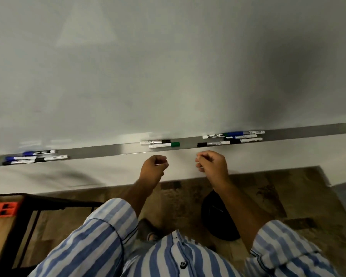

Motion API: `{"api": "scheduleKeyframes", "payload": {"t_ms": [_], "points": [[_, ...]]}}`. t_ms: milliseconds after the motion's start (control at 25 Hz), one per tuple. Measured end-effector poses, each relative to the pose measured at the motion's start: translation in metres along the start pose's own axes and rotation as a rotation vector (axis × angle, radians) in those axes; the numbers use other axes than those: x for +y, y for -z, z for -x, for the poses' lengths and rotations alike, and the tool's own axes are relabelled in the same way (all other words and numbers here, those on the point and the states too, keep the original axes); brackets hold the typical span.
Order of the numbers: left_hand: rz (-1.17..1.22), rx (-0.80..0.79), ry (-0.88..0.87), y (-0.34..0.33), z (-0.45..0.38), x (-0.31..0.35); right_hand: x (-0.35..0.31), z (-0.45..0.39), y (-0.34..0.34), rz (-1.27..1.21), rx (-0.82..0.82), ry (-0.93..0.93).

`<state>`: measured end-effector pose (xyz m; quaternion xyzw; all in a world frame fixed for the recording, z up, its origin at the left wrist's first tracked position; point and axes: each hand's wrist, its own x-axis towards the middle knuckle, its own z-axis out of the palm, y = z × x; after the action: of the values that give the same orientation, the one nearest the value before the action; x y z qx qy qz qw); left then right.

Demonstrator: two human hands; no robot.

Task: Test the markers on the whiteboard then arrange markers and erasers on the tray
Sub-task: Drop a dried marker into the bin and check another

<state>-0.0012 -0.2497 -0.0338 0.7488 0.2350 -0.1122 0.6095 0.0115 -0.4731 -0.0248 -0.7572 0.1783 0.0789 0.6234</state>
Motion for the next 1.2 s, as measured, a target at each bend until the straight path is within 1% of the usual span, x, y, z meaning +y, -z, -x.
{"api": "scheduleKeyframes", "payload": {"t_ms": [200,280,440,600,720,800,920,1040,1200], "points": [[-0.003,0.005,-0.014,0.058,-0.049,0.013,-0.026,-0.027,-0.065,0.129,-0.05,0.045],[-0.016,-0.016,-0.008,0.074,-0.066,0.017,-0.029,-0.039,-0.083,0.187,-0.025,0.042],[-0.076,-0.074,0.012,0.093,-0.089,0.02,-0.03,-0.056,-0.102,0.256,0.023,-0.022],[-0.133,-0.098,0.062,0.092,-0.11,0.018,-0.033,-0.067,-0.108,0.397,-0.027,-0.064],[-0.154,-0.118,0.089,0.082,-0.117,0.021,-0.032,-0.077,-0.108,0.455,-0.052,-0.051],[-0.17,-0.123,0.102,0.075,-0.117,0.023,-0.032,-0.084,-0.107,0.494,-0.1,-0.054],[-0.202,-0.089,0.099,0.064,-0.113,0.029,-0.031,-0.087,-0.107,0.529,-0.13,-0.028],[-0.176,-0.031,0.109,0.054,-0.109,0.031,-0.028,-0.088,-0.102,0.469,-0.137,-0.042],[-0.19,0.07,0.045,0.049,-0.099,0.036,-0.029,-0.091,-0.088,0.233,-0.118,-0.158]]}}
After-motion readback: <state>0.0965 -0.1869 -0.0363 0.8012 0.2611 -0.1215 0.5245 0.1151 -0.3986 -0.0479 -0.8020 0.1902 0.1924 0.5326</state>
